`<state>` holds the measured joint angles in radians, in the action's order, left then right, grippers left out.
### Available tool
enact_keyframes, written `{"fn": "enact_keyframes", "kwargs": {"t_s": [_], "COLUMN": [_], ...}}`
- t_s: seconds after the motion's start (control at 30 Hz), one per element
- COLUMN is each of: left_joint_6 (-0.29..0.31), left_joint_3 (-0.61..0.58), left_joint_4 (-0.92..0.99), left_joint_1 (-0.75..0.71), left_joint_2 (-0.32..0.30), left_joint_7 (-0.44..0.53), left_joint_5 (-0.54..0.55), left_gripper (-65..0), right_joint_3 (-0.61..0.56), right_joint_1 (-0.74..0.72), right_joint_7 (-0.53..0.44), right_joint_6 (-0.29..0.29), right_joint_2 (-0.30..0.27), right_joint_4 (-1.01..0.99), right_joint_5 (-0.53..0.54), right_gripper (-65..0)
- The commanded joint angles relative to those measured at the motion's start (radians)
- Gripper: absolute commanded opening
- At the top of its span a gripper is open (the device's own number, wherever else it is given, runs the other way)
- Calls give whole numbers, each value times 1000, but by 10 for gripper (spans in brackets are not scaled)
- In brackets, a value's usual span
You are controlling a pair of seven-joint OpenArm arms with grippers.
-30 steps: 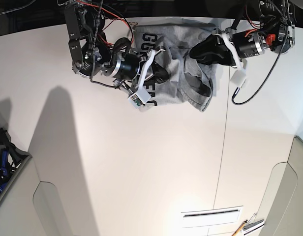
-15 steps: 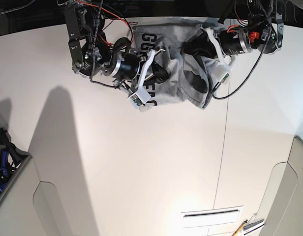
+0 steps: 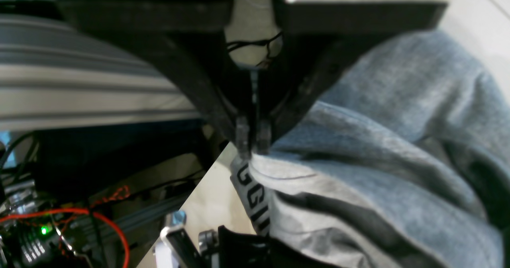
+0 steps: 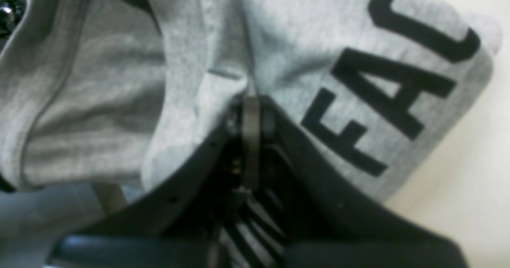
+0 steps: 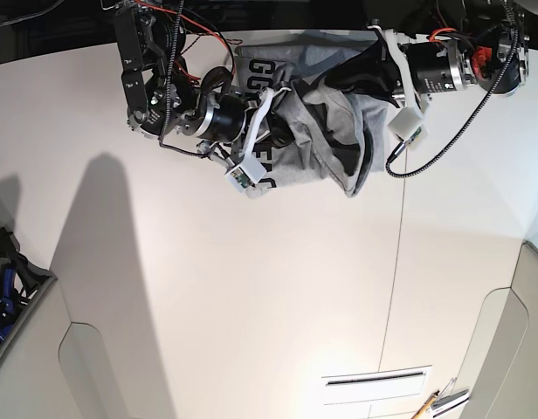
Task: Fold the T-shirt properly
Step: 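Press and tuck the bundle's loose edges with both grippers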
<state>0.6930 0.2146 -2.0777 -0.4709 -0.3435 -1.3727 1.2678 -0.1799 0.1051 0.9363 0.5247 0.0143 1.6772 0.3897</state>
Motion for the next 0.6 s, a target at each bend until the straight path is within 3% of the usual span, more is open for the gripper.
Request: {"fn": "enact_keyframes", "kwargs": {"t_s": [0.0, 0.3, 0.57], "left_joint_6": [5, 5, 5], "left_joint_3": [4, 23, 211], "left_joint_4": [-18, -18, -18], "left_joint_1": [-5, -17, -17], "left_joint_2": [-17, -42, -42], "left_joint_7": [10, 11, 11], "left_joint_5": [21, -79, -42], "left_gripper": [-650, -650, -650], "right_joint_3": [-2, -2, -2], "right_joint_1": [-11, -11, -11], "right_joint_7": [-21, -20, -20], "right_joint_6": [2, 2, 3], "right_joint_2": [5, 5, 5], "right_joint_4": [15, 15, 15], "right_joint_5": [13, 13, 13], "right_gripper": [-650, -650, -650]}}
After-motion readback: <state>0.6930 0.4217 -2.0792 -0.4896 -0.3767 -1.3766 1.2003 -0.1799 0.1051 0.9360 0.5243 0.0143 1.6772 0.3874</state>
